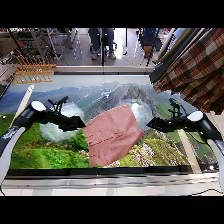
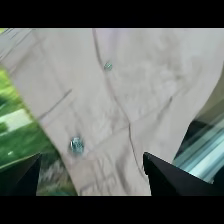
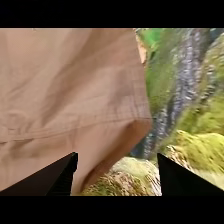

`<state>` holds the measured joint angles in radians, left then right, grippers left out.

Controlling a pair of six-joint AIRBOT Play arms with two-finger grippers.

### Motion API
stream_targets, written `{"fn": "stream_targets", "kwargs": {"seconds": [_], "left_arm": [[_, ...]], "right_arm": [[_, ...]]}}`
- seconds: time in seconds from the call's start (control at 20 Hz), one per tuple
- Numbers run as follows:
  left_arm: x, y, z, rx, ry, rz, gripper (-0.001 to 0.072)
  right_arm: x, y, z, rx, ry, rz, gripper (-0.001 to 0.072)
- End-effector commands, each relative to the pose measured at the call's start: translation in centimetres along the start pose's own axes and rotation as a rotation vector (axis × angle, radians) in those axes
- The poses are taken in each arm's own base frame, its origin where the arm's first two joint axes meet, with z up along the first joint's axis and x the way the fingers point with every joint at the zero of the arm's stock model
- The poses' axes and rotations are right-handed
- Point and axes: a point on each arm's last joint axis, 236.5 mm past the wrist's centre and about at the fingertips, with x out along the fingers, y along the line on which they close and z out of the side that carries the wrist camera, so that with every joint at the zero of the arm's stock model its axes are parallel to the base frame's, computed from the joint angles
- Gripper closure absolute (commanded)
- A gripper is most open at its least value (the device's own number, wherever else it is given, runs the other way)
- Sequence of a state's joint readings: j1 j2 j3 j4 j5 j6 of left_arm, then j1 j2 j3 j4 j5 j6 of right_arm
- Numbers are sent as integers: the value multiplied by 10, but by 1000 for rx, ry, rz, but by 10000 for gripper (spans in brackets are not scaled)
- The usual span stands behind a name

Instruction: Fold the clothes and pants, and hang the long-sleeved shirts on hangers.

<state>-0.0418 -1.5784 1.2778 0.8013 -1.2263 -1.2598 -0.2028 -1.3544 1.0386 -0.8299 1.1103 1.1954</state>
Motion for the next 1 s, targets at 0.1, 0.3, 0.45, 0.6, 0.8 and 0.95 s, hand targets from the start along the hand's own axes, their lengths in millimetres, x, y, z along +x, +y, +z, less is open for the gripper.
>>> {"fn": "stream_targets", "kwargs": {"seconds": [0.1, 0.3, 0.45, 0.6, 0.8, 0.95], "left_arm": [[44, 22, 32, -100, -19, -57, 13], [47, 52, 52, -126, -65, 29, 14], [36, 62, 74, -137, -148, 54, 14], [40, 68, 75, -144, -150, 61, 14], [65, 66, 63, -143, -97, 57, 14], [77, 51, 53, -117, -54, 43, 42]], "right_arm": [[43, -16, 30, 100, 133, 195, 131], [65, -34, 49, 113, 139, 195, 133], [82, -39, 60, 110, 146, 195, 148], [96, -39, 58, 106, 187, 198, 148], [110, -36, 37, 123, 299, 211, 148], [116, -19, 18, 72, 378, 241, 231]]}}
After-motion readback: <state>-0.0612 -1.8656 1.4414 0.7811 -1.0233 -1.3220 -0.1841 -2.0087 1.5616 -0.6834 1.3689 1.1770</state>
